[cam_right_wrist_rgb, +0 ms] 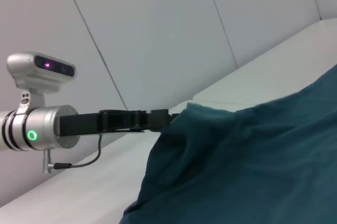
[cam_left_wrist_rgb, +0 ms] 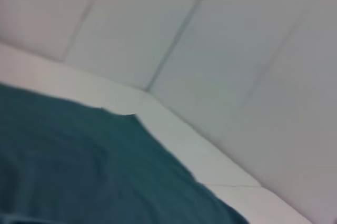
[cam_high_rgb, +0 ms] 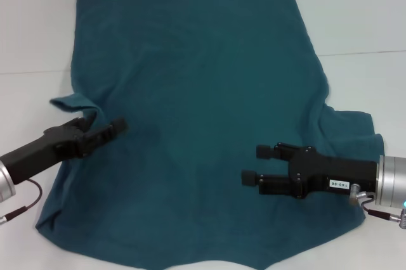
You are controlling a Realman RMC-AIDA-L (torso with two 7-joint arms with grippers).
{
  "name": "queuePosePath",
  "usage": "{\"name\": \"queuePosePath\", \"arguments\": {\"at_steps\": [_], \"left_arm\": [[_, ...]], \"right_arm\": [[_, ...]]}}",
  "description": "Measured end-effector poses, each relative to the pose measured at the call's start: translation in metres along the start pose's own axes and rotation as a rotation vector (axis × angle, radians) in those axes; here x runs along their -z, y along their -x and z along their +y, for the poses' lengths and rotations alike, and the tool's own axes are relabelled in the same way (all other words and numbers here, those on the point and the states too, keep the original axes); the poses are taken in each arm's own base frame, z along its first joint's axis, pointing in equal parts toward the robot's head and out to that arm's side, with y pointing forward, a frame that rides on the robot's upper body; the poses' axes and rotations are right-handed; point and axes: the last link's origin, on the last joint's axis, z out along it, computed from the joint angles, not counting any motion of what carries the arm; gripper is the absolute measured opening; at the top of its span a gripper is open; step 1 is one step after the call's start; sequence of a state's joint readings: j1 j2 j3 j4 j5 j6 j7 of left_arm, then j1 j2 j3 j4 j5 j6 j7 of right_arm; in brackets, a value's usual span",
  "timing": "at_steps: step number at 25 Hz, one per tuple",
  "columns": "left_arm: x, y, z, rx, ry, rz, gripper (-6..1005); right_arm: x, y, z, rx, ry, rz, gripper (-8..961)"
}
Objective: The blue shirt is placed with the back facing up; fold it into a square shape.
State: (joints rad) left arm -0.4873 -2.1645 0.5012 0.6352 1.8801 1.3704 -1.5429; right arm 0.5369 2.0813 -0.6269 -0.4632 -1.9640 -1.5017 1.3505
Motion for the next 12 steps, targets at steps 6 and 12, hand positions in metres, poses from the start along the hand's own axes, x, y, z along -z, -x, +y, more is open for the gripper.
{"name": "queuePosePath", "arguments": {"at_steps": [6, 12], "left_arm": [[-0.0035, -0.0004, 0.0074, -0.103, 0.049, -0.006, 808], [-0.0064, -0.0008, 0.0045, -0.160, 0.027, -0.008, 940]], "right_arm": [[0.0009, 0.0007, -0.0007, 0.001, -0.003, -0.003, 915], [0.0002, 0.0016, -0.0009, 0.002, -0.004, -0.006, 914]]}}
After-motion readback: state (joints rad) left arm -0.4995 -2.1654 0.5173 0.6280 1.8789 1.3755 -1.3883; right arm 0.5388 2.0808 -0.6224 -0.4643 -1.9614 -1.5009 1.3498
